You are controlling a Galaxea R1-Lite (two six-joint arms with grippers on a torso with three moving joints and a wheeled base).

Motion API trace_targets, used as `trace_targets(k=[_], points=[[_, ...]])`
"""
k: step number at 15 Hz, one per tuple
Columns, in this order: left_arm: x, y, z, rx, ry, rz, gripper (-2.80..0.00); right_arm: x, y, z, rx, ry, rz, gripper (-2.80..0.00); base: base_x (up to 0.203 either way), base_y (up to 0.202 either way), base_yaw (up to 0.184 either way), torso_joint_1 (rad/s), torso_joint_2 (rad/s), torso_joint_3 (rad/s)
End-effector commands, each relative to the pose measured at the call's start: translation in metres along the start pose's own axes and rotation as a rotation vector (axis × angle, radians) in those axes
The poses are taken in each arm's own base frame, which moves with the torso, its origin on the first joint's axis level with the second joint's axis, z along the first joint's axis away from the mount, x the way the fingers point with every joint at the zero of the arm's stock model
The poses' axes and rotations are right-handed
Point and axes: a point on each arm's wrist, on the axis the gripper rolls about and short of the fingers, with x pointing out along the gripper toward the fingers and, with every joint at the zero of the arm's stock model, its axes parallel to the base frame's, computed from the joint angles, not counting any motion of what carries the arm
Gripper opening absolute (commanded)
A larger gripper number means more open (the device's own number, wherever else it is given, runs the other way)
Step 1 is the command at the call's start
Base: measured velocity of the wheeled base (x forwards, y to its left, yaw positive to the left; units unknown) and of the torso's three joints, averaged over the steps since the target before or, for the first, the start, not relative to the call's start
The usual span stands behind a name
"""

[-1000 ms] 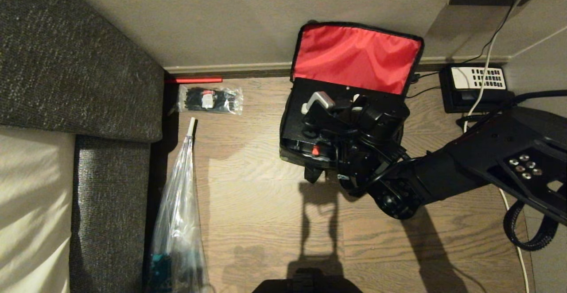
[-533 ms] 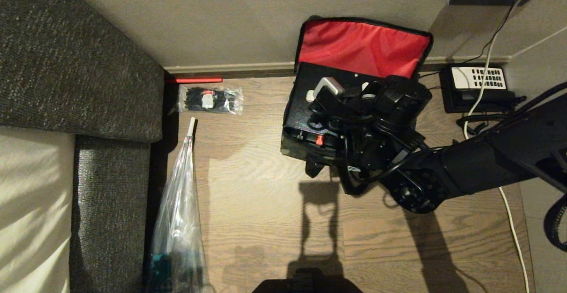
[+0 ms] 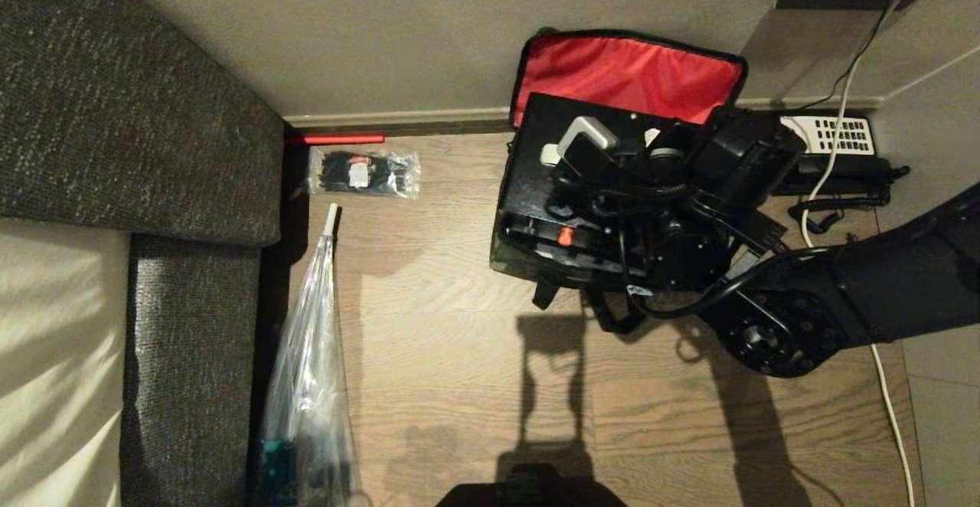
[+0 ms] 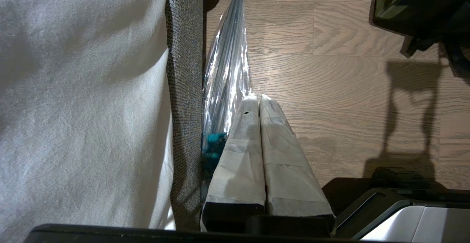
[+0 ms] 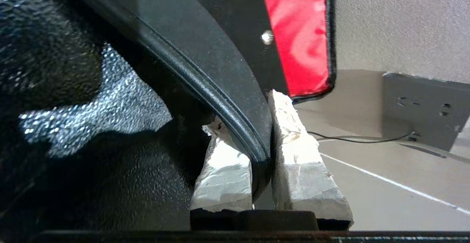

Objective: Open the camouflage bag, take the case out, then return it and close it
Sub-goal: Lift the black box

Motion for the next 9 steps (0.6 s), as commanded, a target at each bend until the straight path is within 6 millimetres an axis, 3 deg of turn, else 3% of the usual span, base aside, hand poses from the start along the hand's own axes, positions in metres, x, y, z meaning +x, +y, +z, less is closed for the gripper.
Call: trace_targets(k=[1, 9], points=[[0.0, 0.0, 0.0, 0.0, -0.002, 0.001, -2.8, -0.009, -0.025, -0.002, 0.009, -0.001, -0.009, -2.8, 0.0, 0.0, 0.0, 0.0, 0.0, 0.0], [0.0, 0.0, 0.0, 0.0, 0.0, 0.001, -2.8, -0.04, -0.064, -0.023, -0.008, -0.008, 0.01, -2.8, 0.0, 0.0, 0.0, 0.0, 0.0, 0.0]])
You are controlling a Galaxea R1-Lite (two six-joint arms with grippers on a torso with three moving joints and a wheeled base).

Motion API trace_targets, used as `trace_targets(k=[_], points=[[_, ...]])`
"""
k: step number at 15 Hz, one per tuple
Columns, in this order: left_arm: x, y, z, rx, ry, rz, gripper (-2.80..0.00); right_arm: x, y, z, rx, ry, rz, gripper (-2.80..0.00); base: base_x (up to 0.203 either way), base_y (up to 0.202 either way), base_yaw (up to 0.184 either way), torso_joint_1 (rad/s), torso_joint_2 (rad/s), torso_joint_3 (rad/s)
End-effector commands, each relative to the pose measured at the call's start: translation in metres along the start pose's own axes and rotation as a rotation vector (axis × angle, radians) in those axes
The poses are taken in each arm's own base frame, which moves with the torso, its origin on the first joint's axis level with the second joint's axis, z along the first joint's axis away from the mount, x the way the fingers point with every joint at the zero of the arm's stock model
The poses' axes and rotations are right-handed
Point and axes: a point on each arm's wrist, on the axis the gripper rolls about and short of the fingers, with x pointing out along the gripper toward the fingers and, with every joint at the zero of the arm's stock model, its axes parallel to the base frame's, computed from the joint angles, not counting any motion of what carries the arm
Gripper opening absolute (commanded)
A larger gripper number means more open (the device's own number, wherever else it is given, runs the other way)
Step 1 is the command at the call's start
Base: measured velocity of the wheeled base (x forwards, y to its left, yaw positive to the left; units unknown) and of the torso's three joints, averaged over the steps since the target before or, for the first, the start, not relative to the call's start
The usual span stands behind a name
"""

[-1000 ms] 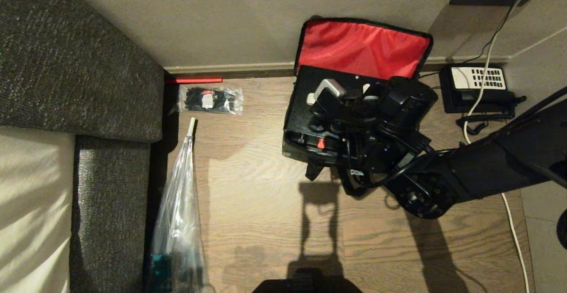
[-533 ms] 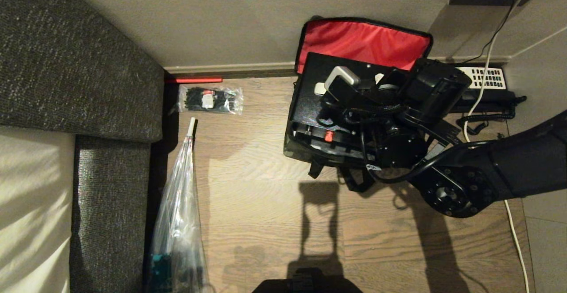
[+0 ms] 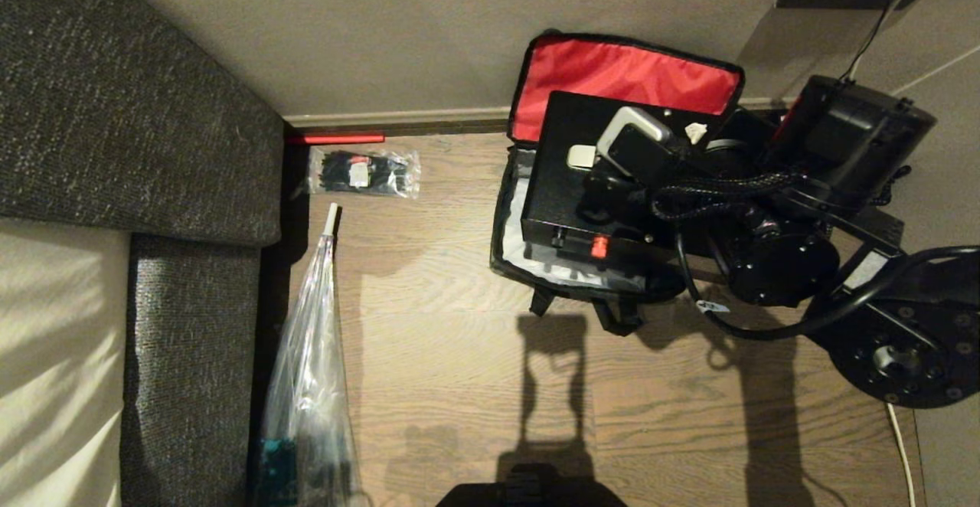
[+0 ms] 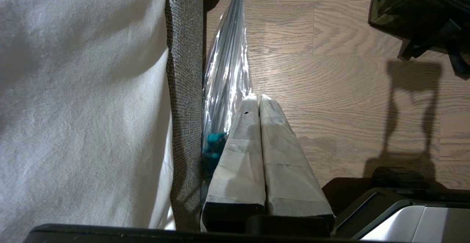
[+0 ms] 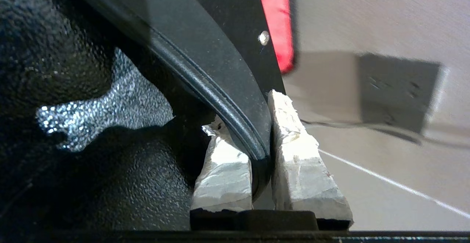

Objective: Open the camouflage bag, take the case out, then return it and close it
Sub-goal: Release the handle

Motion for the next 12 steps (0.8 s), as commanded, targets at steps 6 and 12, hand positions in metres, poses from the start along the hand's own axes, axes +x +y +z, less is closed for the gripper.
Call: trace_targets(k=[6, 12], points=[[0.0, 0.0, 0.0, 0.0, -0.001, 0.0, -2.8, -0.005, -0.026, -0.038, 0.001, 0.11, -0.064, -2.8, 0.0, 0.0, 0.0, 0.0, 0.0, 0.0], [0.0, 0.0, 0.0, 0.0, -0.001, 0.001, -2.8, 0.006, -0.033, -0.07, -0.005, 0.227, -0.109, -2.8, 0.0, 0.0, 0.0, 0.0, 0.0, 0.0]])
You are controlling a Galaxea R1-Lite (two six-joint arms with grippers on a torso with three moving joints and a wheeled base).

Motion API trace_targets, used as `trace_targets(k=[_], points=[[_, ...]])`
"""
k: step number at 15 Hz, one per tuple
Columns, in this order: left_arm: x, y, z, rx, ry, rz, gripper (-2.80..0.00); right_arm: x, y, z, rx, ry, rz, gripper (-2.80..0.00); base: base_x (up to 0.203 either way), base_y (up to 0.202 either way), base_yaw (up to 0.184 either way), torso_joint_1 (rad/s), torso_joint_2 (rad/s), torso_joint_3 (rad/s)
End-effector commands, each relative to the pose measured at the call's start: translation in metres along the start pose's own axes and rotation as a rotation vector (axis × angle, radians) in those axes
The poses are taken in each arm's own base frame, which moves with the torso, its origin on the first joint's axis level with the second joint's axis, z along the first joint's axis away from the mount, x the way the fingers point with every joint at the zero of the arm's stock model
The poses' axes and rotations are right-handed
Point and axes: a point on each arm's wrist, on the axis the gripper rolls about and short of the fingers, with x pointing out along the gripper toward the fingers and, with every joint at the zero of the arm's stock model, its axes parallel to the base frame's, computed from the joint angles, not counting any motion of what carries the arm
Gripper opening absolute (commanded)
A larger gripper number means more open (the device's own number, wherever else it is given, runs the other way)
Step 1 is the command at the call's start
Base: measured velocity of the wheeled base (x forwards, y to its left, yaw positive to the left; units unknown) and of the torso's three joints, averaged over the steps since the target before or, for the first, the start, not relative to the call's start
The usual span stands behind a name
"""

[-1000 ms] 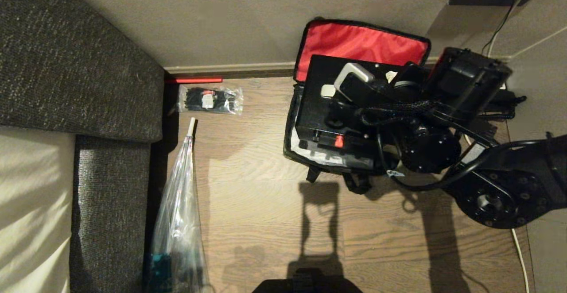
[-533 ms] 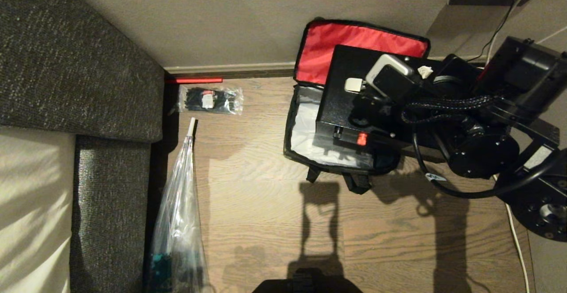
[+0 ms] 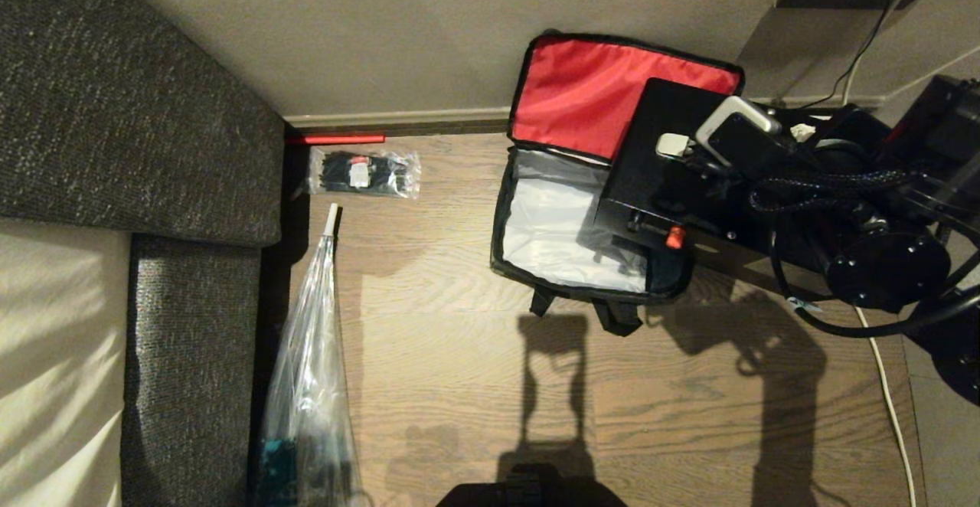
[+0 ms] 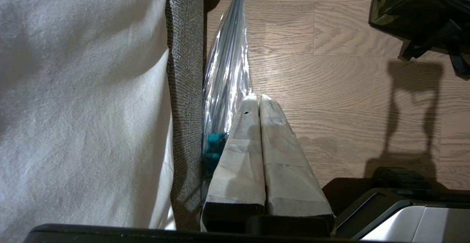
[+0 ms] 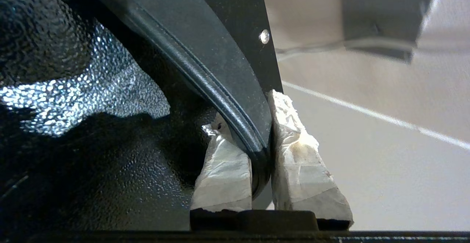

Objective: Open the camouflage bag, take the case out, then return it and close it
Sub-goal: Release the handle

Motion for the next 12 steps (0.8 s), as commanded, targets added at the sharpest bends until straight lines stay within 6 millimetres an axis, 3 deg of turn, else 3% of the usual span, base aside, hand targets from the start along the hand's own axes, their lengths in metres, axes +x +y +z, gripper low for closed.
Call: trace_targets(k=[1, 12], points=[[0.0, 0.0, 0.0, 0.0, -0.001, 0.001, -2.8, 0.007, -0.006, -0.013, -0.003, 0.05, -0.031, -2.8, 0.0, 0.0, 0.0, 0.0, 0.0, 0.0], [0.0, 0.0, 0.0, 0.0, -0.001, 0.001, -2.8, 0.041, -0.016, -0.045, -0.021, 0.205, -0.117, -2.8, 0.0, 0.0, 0.0, 0.0, 0.0, 0.0]])
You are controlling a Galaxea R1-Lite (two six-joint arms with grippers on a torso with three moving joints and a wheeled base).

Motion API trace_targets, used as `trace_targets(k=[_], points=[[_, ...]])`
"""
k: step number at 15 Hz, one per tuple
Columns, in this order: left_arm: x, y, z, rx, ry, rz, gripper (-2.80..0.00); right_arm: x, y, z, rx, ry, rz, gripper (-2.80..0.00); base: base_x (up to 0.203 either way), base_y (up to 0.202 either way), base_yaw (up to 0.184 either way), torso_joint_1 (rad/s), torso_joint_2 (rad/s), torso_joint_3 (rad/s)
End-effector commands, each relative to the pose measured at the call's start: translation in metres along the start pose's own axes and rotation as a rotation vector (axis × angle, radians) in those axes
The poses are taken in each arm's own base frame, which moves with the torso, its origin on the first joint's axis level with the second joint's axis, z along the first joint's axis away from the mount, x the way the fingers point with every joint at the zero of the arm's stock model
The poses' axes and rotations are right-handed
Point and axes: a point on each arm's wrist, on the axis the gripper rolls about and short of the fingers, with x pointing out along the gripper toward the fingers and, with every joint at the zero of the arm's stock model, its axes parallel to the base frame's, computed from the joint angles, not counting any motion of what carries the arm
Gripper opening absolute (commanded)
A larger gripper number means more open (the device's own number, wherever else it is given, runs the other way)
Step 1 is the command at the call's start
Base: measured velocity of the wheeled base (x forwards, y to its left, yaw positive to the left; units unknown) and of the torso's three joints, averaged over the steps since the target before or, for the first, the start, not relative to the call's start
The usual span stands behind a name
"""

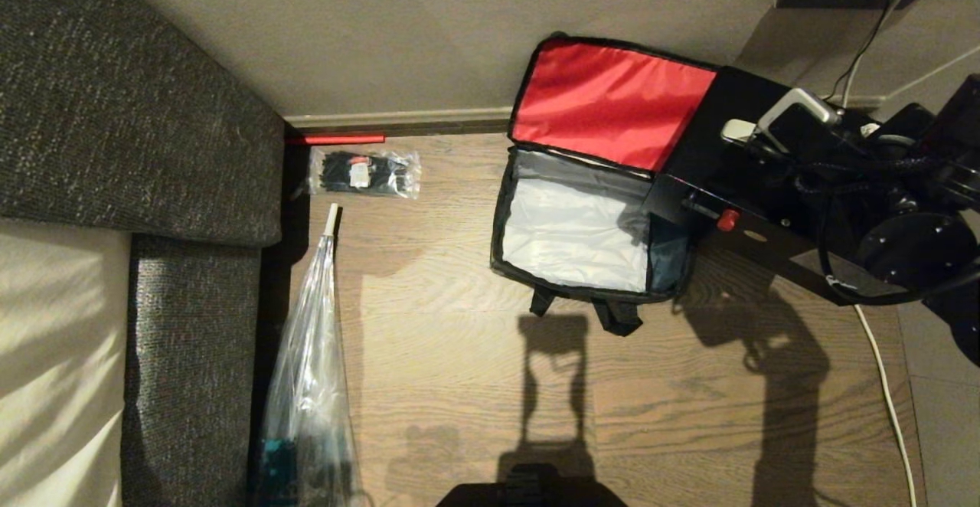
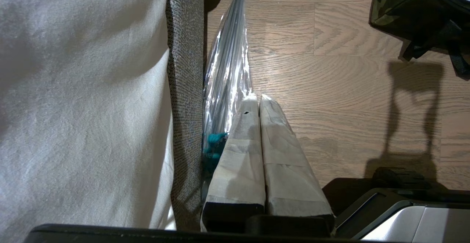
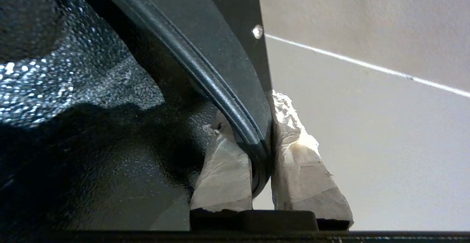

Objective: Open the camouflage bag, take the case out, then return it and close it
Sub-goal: Release the handle

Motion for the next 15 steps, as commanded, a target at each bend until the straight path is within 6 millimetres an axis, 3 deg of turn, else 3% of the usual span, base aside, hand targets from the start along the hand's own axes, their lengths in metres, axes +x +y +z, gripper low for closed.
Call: trace_targets(k=[1, 15], points=[[0.0, 0.0, 0.0, 0.0, -0.001, 0.0, -2.8, 0.009, -0.004, -0.007, -0.011, 0.043, -0.03, -2.8, 0.0, 0.0, 0.0, 0.0, 0.0, 0.0], [0.0, 0.0, 0.0, 0.001, -0.001, 0.0, -2.8, 0.038, -0.021, -0.031, -0.032, 0.168, -0.118, -2.8, 0.0, 0.0, 0.0, 0.0, 0.0, 0.0]])
